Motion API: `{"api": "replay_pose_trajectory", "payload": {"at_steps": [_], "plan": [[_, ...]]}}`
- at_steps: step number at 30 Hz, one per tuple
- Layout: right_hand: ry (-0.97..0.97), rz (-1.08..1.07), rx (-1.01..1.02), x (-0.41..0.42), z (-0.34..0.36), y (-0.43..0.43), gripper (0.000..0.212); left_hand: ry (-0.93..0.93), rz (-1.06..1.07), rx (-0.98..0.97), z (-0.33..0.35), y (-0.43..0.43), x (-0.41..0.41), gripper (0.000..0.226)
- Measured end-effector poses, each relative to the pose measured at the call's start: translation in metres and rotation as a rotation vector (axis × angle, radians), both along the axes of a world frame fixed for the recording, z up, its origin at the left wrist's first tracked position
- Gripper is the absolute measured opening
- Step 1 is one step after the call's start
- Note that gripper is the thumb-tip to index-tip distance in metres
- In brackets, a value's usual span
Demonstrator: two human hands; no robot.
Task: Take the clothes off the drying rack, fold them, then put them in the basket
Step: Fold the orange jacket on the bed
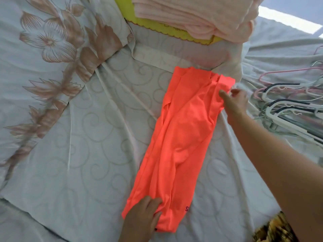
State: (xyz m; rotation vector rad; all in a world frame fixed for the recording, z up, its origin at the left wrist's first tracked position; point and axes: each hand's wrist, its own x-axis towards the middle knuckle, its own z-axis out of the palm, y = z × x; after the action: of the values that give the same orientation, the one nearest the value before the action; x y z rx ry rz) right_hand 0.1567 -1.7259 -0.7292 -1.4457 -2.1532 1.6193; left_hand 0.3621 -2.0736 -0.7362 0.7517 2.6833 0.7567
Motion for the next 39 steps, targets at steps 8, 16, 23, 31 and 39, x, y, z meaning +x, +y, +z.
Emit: {"api": "replay_pose_trajectory", "payload": {"at_steps": [8,16,23,31,39], "plan": [[-0.233,0.155,0.175,0.013,-0.01,-0.016,0.026,-0.031,-0.003,0.094,0.012,-0.007,-0.001,0.015],[0.177,-0.3,-0.431,-0.019,0.019,-0.004,0.02,-0.122,0.19,0.238,0.018,-0.008,0.0,0.027],[0.321,-0.151,-0.272,-0.064,0.041,-0.009,0.045,0.064,-0.067,0.095,0.017,-0.003,0.008,0.026],[0.105,0.432,0.505,0.006,0.016,-0.016,0.053,-0.514,-0.067,-0.365,0.009,0.029,0.014,0.088],[-0.135,0.599,0.52,0.037,-0.004,-0.014,0.074,-0.788,-0.186,-0.44,0.021,0.034,0.001,0.072]]}}
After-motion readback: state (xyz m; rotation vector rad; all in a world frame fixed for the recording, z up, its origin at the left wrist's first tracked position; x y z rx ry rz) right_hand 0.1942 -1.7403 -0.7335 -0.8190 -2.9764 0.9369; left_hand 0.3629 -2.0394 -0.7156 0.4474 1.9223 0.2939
